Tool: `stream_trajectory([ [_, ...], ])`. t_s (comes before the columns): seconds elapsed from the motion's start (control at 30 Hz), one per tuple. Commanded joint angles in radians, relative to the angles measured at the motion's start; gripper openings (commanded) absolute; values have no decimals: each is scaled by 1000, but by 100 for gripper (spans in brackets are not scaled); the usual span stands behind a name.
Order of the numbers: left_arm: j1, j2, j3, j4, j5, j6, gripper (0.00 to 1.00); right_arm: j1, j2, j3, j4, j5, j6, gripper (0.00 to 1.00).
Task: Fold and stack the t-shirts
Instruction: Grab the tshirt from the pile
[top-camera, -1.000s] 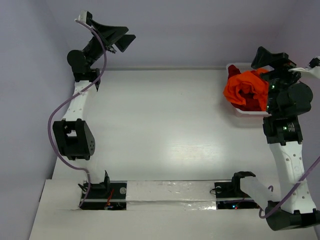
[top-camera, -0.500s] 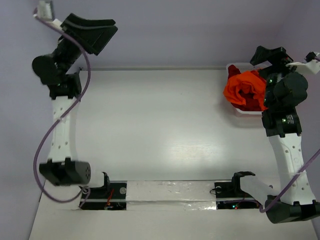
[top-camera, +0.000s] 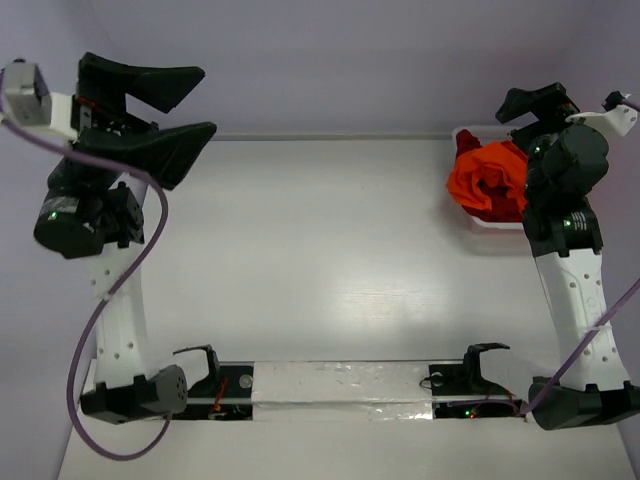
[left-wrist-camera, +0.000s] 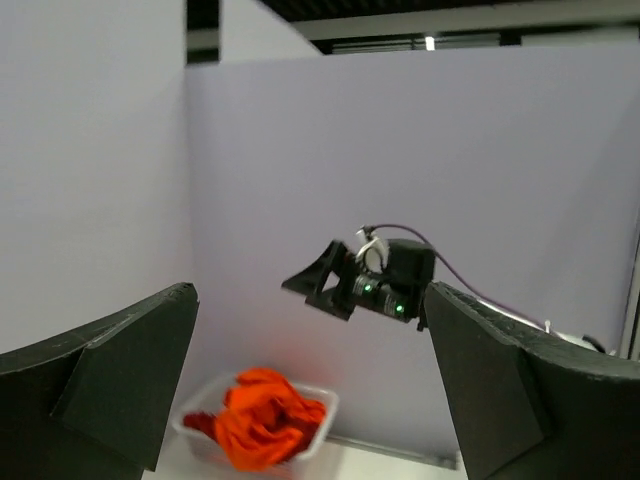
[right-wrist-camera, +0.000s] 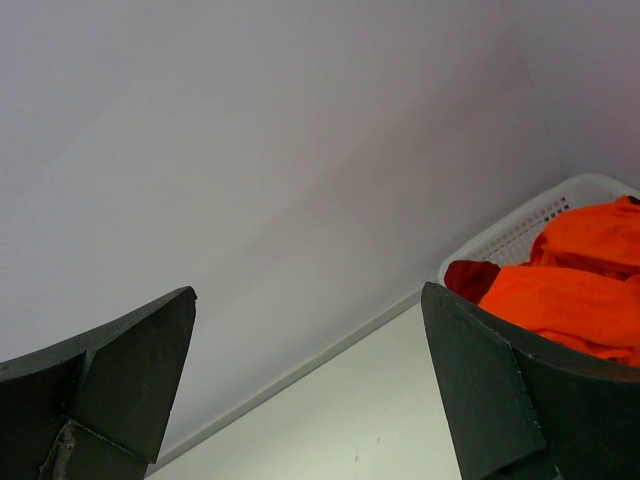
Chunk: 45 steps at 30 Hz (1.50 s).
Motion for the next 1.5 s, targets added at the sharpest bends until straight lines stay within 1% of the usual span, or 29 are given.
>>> stream_trajectory([
  [0.0,71,70,-127,415,-21,-325,99,-6,-22,50,-23,18,4,100],
  [0.07,100,101,-112,377,-30,-440,99,-6,-28,42,-31,35,-3,100],
  [0.13,100,133,-93,430,-24,-508,99,-6,-39,27,-43,53,-6,100],
  [0.17,100,161,-73,421,-9,-525,99,-6,-39,24,-46,47,-14,100],
  [0.2,100,170,-70,426,23,-519,99,-6,-26,36,-69,42,-25,100],
  [0.27,100,149,-130,377,39,-469,99,-6,9,71,-121,58,-39,100],
  [0.3,100,127,-160,317,51,-349,99,-6,38,99,-208,94,-42,100],
  [0.33,100,106,-197,116,51,-258,99,-6,113,170,-262,113,-40,100],
  [0.37,100,66,-251,-21,48,-155,99,-6,159,214,-322,133,-39,100],
  [0.4,74,52,-265,-151,15,60,99,-6,205,255,-421,150,-39,100],
  [0.43,56,41,-274,-437,-30,179,99,-6,265,287,-446,150,-57,100],
  [0.47,36,26,-285,-584,-94,290,99,-6,280,286,-462,157,-56,100],
  [0.5,19,26,-288,-693,-228,377,99,-6,294,282,-476,173,-45,100],
  [0.53,-12,29,-293,-843,-292,509,99,-6,305,282,-494,168,-51,100],
  [0.57,-24,35,-294,-917,-355,551,99,-6,326,283,-499,159,-57,100],
  [0.6,-24,41,-297,-971,-453,576,99,-6,339,289,-523,154,-59,100],
  [0.63,-41,47,-303,-1030,-476,599,99,-6,349,294,-536,153,-53,100],
  [0.67,-59,64,-311,-1056,-493,632,99,-6,359,294,-539,139,-56,100],
  [0.73,-75,81,-313,-1139,-536,643,99,-6,353,259,-516,99,-56,100],
  [0.87,-100,81,-358,-1176,-532,648,99,-6,305,164,-490,59,-22,100],
  [0.9,-115,70,-369,-1171,-524,656,99,-6,296,144,-490,58,-16,98],
  [0.93,-132,61,-378,-1164,-524,668,99,-6,279,109,-491,55,-11,90],
  [0.97,-132,52,-383,-1171,-530,676,99,-6,271,92,-491,55,-10,88],
  [1.0,-144,52,-375,-1188,-549,689,99,-6,256,55,-487,56,-8,87],
  [1.1,-155,67,-342,-1266,-570,705,99,-6,238,-2,-487,56,0,90],
  [1.17,-155,67,-357,-1279,-579,716,99,-6,227,-66,-479,49,6,87],
  [1.27,-155,87,-371,-1289,-602,719,99,-6,231,-149,-451,61,13,87],
  [1.37,-155,122,-346,-1318,-595,717,99,-6,270,-182,-418,50,10,86],
  [1.47,-155,139,-314,-1340,-570,717,99,-6,303,-168,-393,36,6,87],
])
